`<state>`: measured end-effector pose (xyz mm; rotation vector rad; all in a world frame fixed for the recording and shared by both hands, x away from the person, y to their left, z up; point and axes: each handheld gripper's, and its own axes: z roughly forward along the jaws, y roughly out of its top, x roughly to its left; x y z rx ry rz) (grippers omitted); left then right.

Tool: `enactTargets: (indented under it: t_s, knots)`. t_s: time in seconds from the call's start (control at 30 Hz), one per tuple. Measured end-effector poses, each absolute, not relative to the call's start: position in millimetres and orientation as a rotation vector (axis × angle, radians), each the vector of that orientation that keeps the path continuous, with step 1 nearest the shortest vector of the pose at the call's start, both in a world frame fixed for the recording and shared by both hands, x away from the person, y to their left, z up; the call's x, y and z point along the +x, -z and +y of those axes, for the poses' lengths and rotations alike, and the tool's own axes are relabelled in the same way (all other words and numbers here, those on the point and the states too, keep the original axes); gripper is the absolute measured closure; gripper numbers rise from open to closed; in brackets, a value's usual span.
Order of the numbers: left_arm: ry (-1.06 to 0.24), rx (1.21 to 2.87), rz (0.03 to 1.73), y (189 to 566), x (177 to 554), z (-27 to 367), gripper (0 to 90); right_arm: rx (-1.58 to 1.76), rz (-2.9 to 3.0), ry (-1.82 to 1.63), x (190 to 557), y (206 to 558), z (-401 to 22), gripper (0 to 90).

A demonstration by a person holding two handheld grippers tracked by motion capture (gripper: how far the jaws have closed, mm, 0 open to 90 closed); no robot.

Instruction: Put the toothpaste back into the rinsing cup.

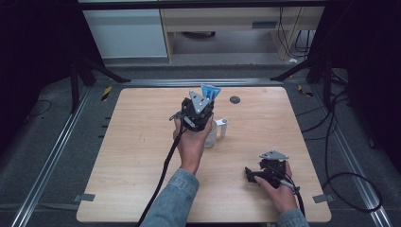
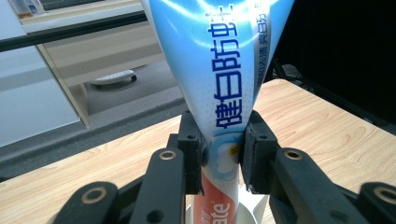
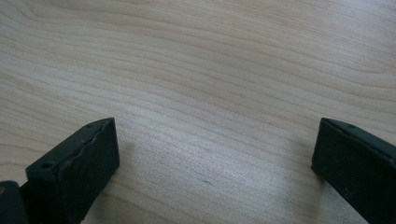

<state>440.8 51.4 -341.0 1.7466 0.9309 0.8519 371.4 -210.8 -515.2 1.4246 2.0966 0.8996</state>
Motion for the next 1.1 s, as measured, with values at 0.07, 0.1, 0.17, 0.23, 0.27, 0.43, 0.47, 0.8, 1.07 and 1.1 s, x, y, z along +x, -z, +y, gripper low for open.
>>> enactTargets:
  t_s: [0.07, 0.1, 0.17, 0.23, 0.27, 0.43, 0.47, 0.8, 1.07, 1.1]
  knots:
    - [-0.849, 1.746, 0.936, 342.6, 441.4, 50.3, 72.0, 1.428, 2.095, -0.899, 371.3, 515.2, -210.5, 0.9]
    - [-0.851, 1.750, 0.932, 343.1, 441.7, 50.0, 72.0, 1.428, 2.095, -0.899, 371.3, 515.2, -210.6, 0.9]
    - [-0.849, 1.749, 0.936, 344.6, 441.7, 49.0, 72.0, 1.428, 2.095, -0.898, 371.3, 515.2, -210.6, 0.9]
    - [-0.852, 1.749, 0.934, 345.7, 442.2, 48.8, 72.0, 1.424, 2.097, -0.899, 371.4, 515.2, -210.8, 0.9]
    - [-0.848, 1.750, 0.938, 347.2, 442.8, 48.3, 72.0, 1.424, 2.097, -0.898, 371.4, 515.2, -210.8, 0.9]
    - [-0.833, 1.757, 0.954, 351.0, 443.4, 47.1, 72.0, 1.425, 2.096, -0.899, 371.4, 515.3, -210.7, 0.9]
    - [-0.830, 1.759, 0.957, 352.1, 443.6, 47.0, 72.0, 1.425, 2.096, -0.899, 371.4, 515.3, -210.7, 0.9]
    - [-0.817, 1.772, 0.983, 363.7, 448.4, 48.3, 72.0, 1.425, 2.096, -0.898, 371.4, 515.2, -210.7, 0.9]
    - [-0.795, 1.790, 1.004, 374.9, 451.7, 48.8, 72.0, 1.421, 2.095, -0.900, 371.6, 515.4, -210.8, 0.9]
    - [-0.792, 1.792, 1.006, 376.1, 452.1, 48.6, 72.0, 1.425, 2.094, -0.899, 371.5, 515.4, -210.6, 0.9]
